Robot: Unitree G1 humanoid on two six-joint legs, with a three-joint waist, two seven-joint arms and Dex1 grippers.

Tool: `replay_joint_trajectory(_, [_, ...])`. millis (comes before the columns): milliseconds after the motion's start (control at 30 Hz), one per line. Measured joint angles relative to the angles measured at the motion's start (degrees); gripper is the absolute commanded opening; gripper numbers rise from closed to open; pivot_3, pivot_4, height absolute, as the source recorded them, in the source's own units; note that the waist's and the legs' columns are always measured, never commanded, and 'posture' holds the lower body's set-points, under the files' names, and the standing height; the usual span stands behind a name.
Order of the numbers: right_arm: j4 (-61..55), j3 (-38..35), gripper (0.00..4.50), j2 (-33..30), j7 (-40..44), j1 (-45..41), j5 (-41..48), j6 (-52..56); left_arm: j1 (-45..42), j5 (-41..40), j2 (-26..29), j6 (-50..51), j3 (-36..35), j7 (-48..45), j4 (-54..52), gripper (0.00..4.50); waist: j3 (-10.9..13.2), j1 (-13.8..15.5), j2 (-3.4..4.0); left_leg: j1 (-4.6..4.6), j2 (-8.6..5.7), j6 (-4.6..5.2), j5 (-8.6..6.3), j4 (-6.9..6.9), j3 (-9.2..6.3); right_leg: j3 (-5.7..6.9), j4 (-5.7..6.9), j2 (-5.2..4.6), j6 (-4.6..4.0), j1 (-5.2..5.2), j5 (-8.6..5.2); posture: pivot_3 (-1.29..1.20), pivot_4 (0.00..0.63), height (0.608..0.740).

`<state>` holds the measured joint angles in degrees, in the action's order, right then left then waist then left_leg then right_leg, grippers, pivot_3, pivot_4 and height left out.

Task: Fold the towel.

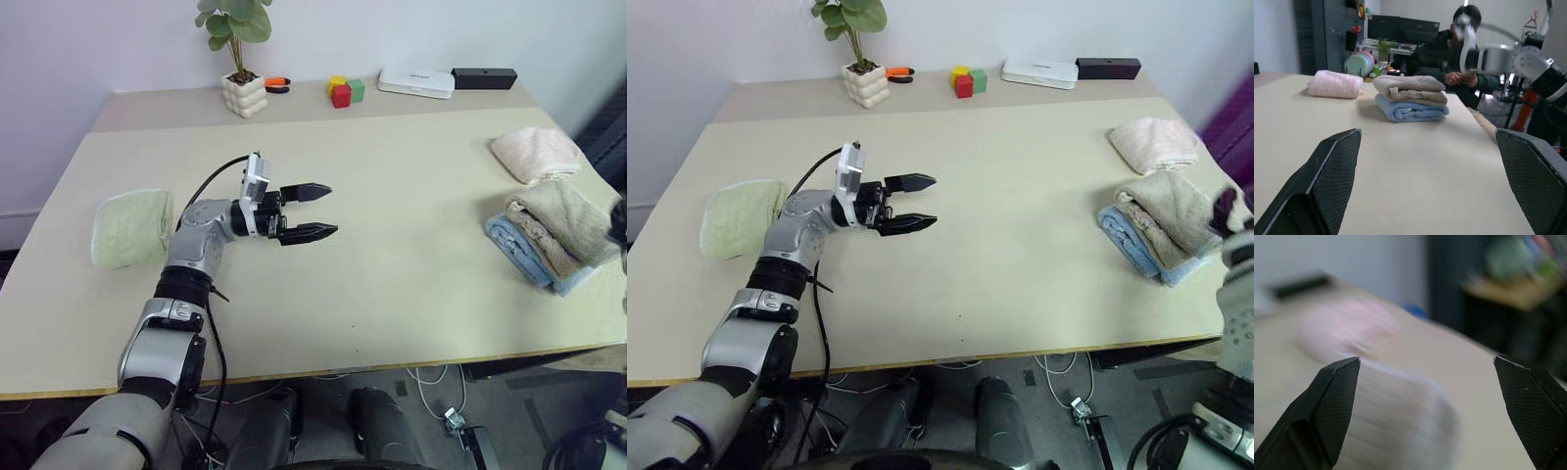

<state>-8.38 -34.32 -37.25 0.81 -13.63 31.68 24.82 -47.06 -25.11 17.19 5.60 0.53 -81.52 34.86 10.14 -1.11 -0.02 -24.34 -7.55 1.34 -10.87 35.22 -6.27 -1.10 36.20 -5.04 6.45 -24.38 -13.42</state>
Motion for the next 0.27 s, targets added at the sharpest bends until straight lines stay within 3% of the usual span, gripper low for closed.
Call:
replay_joint_trajectory(133, [-7.72, 9.8, 4.43, -0.12, 18.97, -0.29, 4.43, -3.27, 2.41, -0.02, 3.06, 0.16, -1.56, 1.26, -2.04, 4.5, 0.02, 0.22, -0.04, -0.01, 0.07, -0.01, 0.0, 0.0, -0.03, 0.0, -0.01, 0.03, 0.0, 0.01, 0.0, 0.0, 0.15, 0.74])
replay_joint_trajectory(267, [-15.06, 18.71, 4.43, -3.49, 40.67, 6.6, 12.7, -0.22, 6.16, -0.49, 7.82, 1.59, -3.67, 2.53, -6.71, 4.5, 0.06, 1.09, -0.1, -0.07, 0.04, 0.05, -0.06, 0.08, -0.09, 0.03, -0.11, -0.03, -0.01, 0.06, 0.01, 0.0, 0.15, 0.74])
